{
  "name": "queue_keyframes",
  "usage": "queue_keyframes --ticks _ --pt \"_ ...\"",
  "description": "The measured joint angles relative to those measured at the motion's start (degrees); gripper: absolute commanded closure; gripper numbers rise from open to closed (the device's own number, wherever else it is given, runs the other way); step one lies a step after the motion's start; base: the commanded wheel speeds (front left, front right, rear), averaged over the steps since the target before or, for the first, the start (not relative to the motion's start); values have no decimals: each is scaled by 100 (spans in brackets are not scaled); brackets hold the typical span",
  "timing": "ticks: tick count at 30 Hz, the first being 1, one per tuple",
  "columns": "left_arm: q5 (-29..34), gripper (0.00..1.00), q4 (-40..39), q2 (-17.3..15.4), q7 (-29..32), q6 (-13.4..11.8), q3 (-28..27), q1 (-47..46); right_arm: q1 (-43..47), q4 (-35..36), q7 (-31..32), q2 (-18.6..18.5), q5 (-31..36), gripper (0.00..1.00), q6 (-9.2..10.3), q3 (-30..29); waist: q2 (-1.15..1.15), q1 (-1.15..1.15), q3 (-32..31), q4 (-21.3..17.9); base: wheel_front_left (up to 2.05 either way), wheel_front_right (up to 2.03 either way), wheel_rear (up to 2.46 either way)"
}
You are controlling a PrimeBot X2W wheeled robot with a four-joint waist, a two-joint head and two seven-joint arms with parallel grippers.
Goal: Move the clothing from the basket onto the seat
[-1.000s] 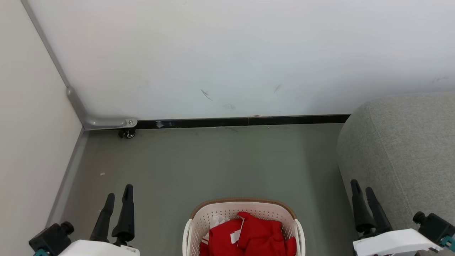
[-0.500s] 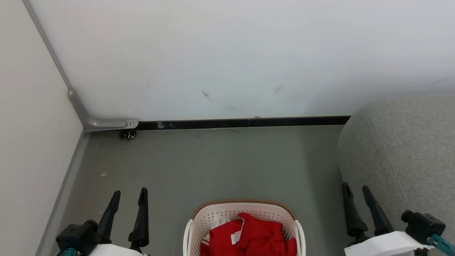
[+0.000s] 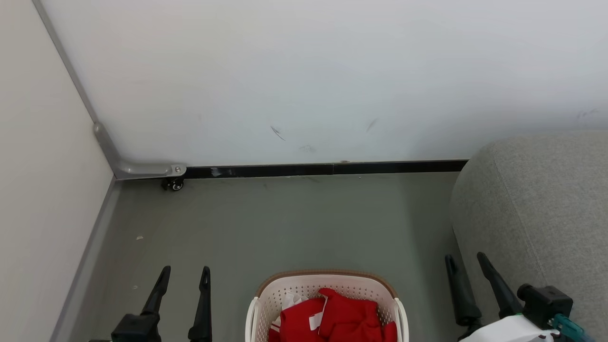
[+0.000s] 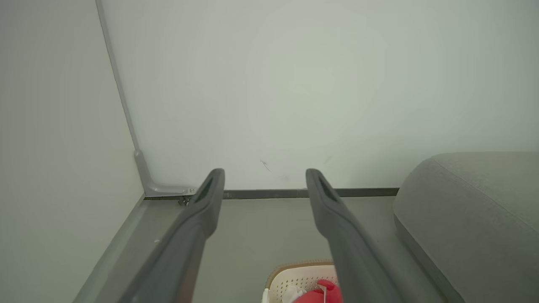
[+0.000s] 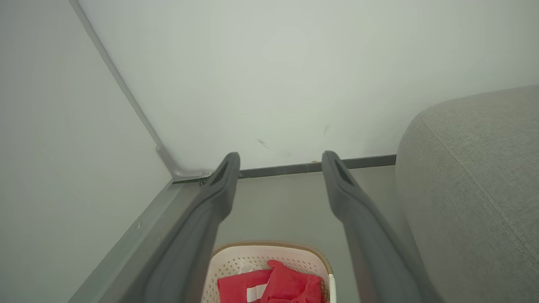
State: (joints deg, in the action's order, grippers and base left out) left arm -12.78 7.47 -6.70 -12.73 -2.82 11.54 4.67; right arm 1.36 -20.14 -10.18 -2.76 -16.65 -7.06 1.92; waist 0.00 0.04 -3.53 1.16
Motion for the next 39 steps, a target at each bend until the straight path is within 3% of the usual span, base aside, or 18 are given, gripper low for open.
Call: queue_keyframes --ticks 8,39 --pt "578 0 153 15 -144 -129 76 5 13 -32 -74 12 664 0 -1 2 0 0 -49 10 0 0 0" --pt "533 0 374 126 -144 -182 -90 -1 18 -87 -75 21 486 0 -1 31 0 -2 -45 -13 0 0 0"
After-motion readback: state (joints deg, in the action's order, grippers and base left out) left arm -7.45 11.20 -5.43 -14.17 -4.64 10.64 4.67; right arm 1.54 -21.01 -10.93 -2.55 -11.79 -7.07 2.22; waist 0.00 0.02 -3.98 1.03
